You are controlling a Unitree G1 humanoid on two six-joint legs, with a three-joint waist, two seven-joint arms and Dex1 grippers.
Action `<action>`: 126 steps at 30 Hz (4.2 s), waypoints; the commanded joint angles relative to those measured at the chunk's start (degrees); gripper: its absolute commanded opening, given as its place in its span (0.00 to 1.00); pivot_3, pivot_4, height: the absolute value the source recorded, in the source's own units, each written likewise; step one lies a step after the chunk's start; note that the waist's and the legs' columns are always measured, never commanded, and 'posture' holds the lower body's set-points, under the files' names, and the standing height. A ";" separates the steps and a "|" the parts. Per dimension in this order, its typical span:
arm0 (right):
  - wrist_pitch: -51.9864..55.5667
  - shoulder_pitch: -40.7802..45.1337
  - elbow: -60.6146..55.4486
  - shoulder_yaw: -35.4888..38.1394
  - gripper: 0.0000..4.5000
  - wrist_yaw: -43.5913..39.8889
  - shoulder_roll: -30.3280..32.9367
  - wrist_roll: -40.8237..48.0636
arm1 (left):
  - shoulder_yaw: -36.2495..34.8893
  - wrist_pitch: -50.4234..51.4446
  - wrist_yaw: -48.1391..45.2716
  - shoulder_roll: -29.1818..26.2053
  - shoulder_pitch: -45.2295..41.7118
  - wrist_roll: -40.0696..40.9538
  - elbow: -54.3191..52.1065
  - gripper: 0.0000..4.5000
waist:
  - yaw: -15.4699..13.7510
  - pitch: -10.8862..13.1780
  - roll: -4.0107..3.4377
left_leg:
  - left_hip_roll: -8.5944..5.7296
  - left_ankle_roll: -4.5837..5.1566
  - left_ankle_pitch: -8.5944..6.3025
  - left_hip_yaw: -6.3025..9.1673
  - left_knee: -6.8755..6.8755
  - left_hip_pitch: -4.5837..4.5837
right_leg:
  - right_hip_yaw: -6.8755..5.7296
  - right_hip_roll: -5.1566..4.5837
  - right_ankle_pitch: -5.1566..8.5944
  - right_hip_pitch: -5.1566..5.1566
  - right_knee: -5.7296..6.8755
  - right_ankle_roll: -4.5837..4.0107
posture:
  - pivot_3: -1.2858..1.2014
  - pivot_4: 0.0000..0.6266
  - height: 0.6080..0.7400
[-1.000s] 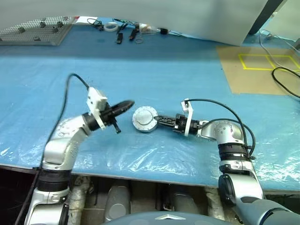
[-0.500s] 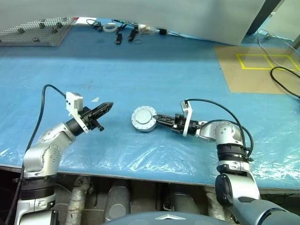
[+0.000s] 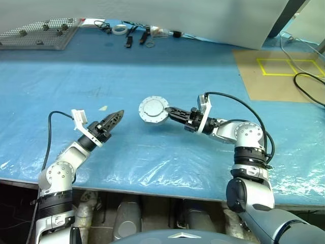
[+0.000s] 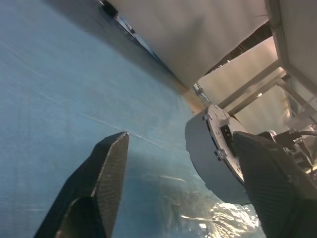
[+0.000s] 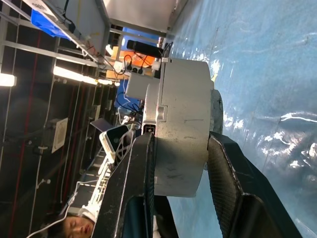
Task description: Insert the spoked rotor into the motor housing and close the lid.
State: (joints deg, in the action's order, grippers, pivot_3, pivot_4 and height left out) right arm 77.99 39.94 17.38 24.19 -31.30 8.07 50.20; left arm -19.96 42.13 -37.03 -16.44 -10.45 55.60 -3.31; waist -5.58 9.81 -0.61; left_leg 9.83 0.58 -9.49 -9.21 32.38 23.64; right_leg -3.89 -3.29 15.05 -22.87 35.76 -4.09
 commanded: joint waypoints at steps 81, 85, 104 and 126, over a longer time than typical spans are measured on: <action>-5.48 1.51 -3.25 -2.57 0.74 2.10 -2.14 5.03 | 6.51 0.00 9.93 11.18 -21.47 -7.14 16.67 0.57 | 0.02 0.01 0.02 | -0.05 0.00 0.01 0.25 0.27 0.09 | -0.07 -0.01 -0.14 0.13 0.09 0.22 | 0.52 0.24 1.00; -5.32 1.55 -3.31 -2.16 0.74 2.08 -1.86 5.68 | 2.81 -0.42 10.11 11.02 -23.48 -4.59 16.79 0.57 | 0.35 0.01 0.02 | -0.04 0.00 0.01 0.29 0.28 0.05 | -0.06 0.01 -0.14 0.14 0.10 0.21 | 0.52 0.24 1.00; -6.35 1.32 -2.53 -4.50 0.74 0.44 -0.18 5.89 | -10.21 -11.57 16.64 -2.82 -26.46 -9.28 22.81 0.57 | 0.16 0.01 0.03 | -0.03 -0.01 0.01 0.58 0.41 0.31 | -0.39 -0.01 -0.14 0.12 0.07 0.20 | 0.52 0.24 1.00; -7.73 -0.59 -4.61 -6.58 0.74 0.32 0.87 5.48 | -7.29 -22.32 10.75 -6.76 -25.88 -22.18 44.17 0.76 | -0.07 0.01 0.19 | -0.04 -0.21 -0.10 0.68 0.40 -0.14 | -0.51 -0.08 -0.14 0.66 0.01 0.21 | 0.52 0.24 1.00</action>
State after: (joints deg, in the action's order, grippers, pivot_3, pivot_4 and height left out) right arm 70.92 39.42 15.02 17.66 -30.40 8.79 54.83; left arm -27.34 20.91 -25.87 -22.08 -36.57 34.14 41.32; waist -5.64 9.82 -0.42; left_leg 9.79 0.37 -9.60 -8.53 32.78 23.50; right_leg -4.39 -3.37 14.90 -22.22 35.77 -3.88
